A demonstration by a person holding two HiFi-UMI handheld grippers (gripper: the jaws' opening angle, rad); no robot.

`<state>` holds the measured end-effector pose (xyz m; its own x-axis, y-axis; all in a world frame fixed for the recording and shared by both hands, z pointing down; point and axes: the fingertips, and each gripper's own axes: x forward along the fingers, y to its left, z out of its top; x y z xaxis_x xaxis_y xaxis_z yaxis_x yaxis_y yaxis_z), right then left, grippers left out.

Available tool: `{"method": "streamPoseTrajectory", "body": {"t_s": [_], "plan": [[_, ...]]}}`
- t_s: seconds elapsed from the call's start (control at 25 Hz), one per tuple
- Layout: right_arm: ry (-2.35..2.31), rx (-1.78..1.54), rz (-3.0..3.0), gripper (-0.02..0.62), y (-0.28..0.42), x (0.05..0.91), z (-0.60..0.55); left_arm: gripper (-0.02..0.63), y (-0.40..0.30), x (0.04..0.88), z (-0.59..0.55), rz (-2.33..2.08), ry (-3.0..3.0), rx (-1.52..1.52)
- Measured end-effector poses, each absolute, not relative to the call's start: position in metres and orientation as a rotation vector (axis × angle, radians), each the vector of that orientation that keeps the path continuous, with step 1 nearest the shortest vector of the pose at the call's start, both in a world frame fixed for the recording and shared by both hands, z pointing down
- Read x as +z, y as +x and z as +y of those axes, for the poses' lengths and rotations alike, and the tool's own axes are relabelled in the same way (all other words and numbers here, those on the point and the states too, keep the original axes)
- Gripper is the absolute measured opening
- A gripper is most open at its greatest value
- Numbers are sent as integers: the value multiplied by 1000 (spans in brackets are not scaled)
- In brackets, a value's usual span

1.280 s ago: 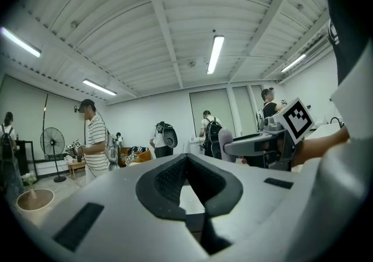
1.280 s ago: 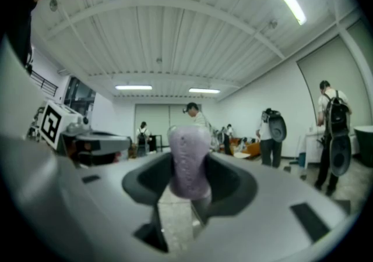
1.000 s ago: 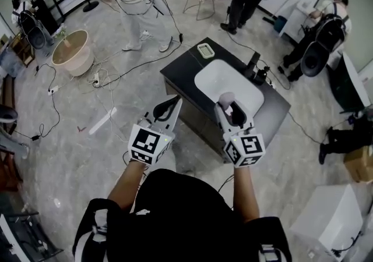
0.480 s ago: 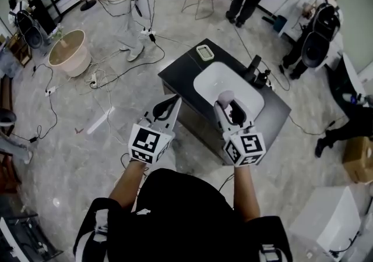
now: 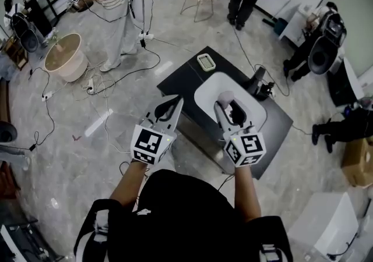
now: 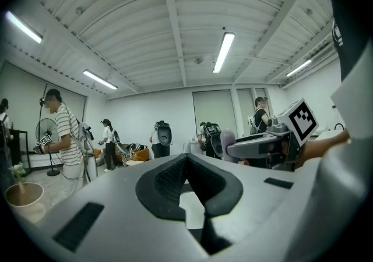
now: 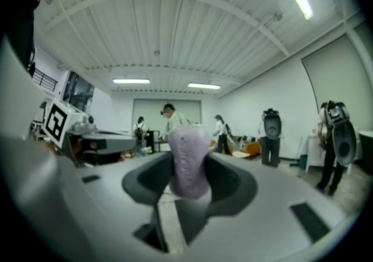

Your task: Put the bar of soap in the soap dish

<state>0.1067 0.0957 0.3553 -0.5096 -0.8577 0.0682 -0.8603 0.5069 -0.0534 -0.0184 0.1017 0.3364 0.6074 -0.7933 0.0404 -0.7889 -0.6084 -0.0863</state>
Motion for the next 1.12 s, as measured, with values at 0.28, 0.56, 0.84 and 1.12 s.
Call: {"method": "streamPoseTrajectory", "body": {"t_s": [0.28,0.56,0.84,1.12], "plan": [[1547,147,-2673,206,97,355,27,25,-27,323,32,1342,-2792,-86],[1581,164,-2639,206,81,356,-36,25,-48,327,-35,1326,-2825,-113],[1620,177,-2599,206,60,357,-86,25,-68,330,-87,1295,-2883,-102],[1647,160,-2591,204,33,352,-127,26,-95,333,-130,1253,-2860,-140]]}}
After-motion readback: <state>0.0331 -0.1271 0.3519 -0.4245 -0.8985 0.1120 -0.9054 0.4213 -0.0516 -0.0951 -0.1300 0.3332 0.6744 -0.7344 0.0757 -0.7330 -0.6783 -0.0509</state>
